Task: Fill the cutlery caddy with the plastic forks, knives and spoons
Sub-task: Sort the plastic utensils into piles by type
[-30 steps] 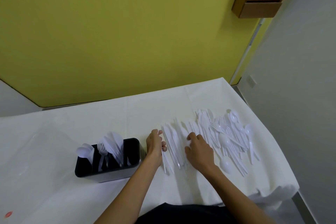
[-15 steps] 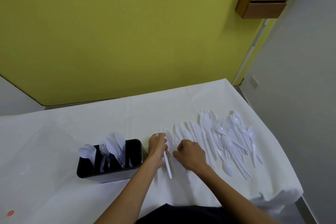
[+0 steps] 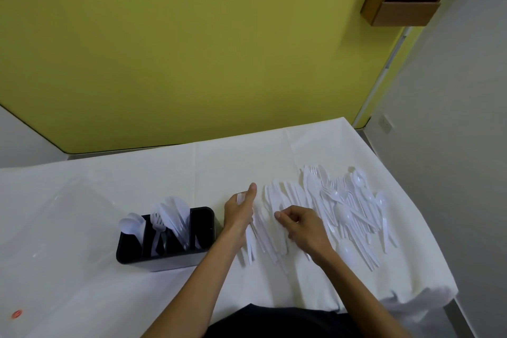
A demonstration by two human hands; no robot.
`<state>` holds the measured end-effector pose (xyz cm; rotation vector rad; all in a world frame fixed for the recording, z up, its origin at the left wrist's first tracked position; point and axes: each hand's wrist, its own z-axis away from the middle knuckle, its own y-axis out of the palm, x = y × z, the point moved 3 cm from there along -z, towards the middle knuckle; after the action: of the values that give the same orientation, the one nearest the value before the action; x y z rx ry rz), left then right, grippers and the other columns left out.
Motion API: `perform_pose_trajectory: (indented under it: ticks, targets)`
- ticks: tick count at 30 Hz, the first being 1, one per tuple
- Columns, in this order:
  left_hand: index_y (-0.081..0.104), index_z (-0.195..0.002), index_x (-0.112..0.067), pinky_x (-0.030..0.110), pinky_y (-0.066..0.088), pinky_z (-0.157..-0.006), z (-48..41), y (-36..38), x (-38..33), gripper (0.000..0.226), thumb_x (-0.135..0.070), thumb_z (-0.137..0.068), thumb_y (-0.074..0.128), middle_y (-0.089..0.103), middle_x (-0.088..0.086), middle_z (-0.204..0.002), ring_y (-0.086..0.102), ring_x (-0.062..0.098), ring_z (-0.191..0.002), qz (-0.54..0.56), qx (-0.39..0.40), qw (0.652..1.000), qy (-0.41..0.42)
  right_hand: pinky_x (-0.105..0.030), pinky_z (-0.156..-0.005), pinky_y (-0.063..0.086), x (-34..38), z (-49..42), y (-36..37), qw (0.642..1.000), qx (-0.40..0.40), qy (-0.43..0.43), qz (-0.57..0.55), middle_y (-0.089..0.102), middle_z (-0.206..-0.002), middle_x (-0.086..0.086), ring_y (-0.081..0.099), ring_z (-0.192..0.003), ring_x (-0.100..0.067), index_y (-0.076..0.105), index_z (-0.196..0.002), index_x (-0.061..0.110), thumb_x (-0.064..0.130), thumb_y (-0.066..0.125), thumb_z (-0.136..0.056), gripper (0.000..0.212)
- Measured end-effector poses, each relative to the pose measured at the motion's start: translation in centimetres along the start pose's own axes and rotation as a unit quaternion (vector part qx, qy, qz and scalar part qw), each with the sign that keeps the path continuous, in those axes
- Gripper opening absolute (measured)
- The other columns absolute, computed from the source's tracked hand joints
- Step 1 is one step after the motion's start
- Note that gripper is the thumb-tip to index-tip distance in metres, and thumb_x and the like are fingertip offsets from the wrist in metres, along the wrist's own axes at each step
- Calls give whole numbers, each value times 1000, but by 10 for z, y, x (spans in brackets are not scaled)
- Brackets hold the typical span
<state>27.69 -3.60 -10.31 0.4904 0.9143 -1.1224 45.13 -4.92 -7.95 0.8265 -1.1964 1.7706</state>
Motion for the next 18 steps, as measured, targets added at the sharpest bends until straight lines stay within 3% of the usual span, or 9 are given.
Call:
perform_pose_trajectory:
  ticks: [4,6,9,10,15,18]
  targets:
    - [63,-92,-14,29,43,-69,9,16,-4,36,-50,-95,61,57,-6,-75,51,14,-69,-62,98,992,45,-30,-69,57,12,8,11,994,98,-39,36,72,-75,3,64,-59,-8,75,-84,20,33,61,-95,22]
    - [61,-90,-14,27,43,-67,9,20,-3,32,-42,-101,51,62,-7,-82,52,12,-68,-93,112,988,60,-31,-72,56,8,5,5,993,55,-52,87,72,-78,3,66,-67,-12,74,-87,18,29,58,-97,22]
    - [56,-89,-13,27,44,-64,8,17,-3,33,-36,-106,40,60,-3,-80,50,14,-63,-114,59,990,65,-23,-71,48,-8,-2,-11,974,-103,-45,199,62,-112,0,63,-87,-16,65,-114,18,22,54,-98,20]
    - [55,-91,-12,26,44,-63,8,16,-3,32,-35,-106,39,59,-2,-77,51,14,-62,-113,40,991,62,-25,-71,48,-13,-3,-11,966,-123,-40,226,55,-119,-2,62,-91,-18,60,-120,18,22,54,-98,23]
    - [54,-97,-10,26,48,-54,15,26,-3,26,-29,-106,38,57,3,-69,60,15,-55,-100,48,993,37,-26,-76,49,-17,-7,18,967,-6,-63,245,54,-116,1,62,-93,-17,57,-119,21,35,55,-96,27]
    - [57,-100,-9,30,52,-55,17,30,-2,21,-23,-104,42,60,6,-76,61,16,-53,-78,69,995,11,-27,-80,50,-16,-9,6,973,-40,-68,219,58,-114,-1,62,-95,-16,62,-115,20,27,58,-95,21]
